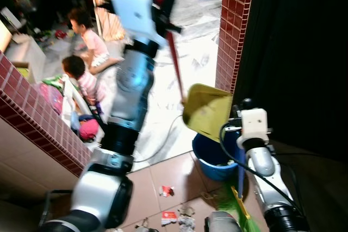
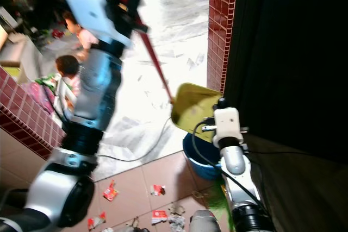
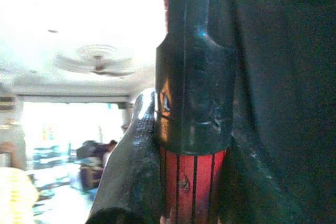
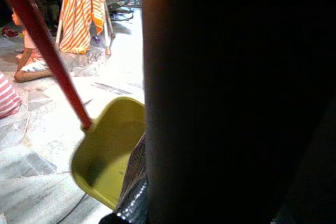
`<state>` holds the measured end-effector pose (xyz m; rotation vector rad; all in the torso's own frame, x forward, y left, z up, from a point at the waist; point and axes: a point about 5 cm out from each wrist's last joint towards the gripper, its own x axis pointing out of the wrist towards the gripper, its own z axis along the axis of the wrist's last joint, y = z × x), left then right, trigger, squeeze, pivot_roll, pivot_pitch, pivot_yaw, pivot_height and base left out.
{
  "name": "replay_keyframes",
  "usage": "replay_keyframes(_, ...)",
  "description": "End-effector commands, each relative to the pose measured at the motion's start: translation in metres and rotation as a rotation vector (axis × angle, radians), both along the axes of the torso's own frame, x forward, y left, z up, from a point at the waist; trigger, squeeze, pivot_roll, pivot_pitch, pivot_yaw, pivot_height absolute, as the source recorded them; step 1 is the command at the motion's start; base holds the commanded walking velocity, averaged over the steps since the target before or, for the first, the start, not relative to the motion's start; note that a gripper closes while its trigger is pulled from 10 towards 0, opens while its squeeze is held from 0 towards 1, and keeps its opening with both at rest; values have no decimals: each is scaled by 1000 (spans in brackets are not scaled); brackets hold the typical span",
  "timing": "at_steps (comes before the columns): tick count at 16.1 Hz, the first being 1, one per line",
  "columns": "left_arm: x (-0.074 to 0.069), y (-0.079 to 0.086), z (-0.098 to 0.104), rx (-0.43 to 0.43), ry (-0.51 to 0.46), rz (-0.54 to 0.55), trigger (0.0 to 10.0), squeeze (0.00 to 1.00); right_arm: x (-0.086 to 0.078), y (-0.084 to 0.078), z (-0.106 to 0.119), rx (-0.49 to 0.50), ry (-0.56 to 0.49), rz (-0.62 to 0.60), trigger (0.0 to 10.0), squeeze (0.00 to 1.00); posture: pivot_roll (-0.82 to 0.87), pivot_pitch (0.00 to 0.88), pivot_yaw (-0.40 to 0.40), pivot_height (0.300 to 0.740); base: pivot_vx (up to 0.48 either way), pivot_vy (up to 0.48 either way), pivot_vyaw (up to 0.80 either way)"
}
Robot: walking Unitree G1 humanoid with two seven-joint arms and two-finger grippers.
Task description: Sweep floor
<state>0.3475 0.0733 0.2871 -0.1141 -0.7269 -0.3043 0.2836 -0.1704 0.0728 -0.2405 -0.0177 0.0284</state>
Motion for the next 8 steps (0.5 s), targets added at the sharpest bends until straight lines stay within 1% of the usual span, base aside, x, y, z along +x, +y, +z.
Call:
replay_keyframes(1,-4,26,28,-21,-106,125,10000,0,2,4,-2,-5,12,17,10000,0,-192,0,112,740,0,0,0)
replay_keyframes(2,0,48,22,-26,-75,220,10000,0,3,5,-3,-6,14,24,10000,0,-187,0,110,740,0,0,0)
replay_keyframes(3,0,62,15,-15,-50,283,10000,0,3,5,-3,-7,16,26,10000,0,-182,0,107,740,0,0,0)
replay_keyframes(5,0,83,0,-1,9,386,10000,0,4,6,-4,-8,20,33,10000,0,-174,0,103,740,0,0,0)
replay_keyframes(7,1,95,-17,8,81,442,10000,0,6,7,-4,-8,20,41,10000,0,-164,0,101,740,0,0,0)
replay_keyframes(8,1,100,-33,3,151,477,10000,0,7,8,-4,-7,21,44,10000,0,-159,0,99,740,0,0,0)
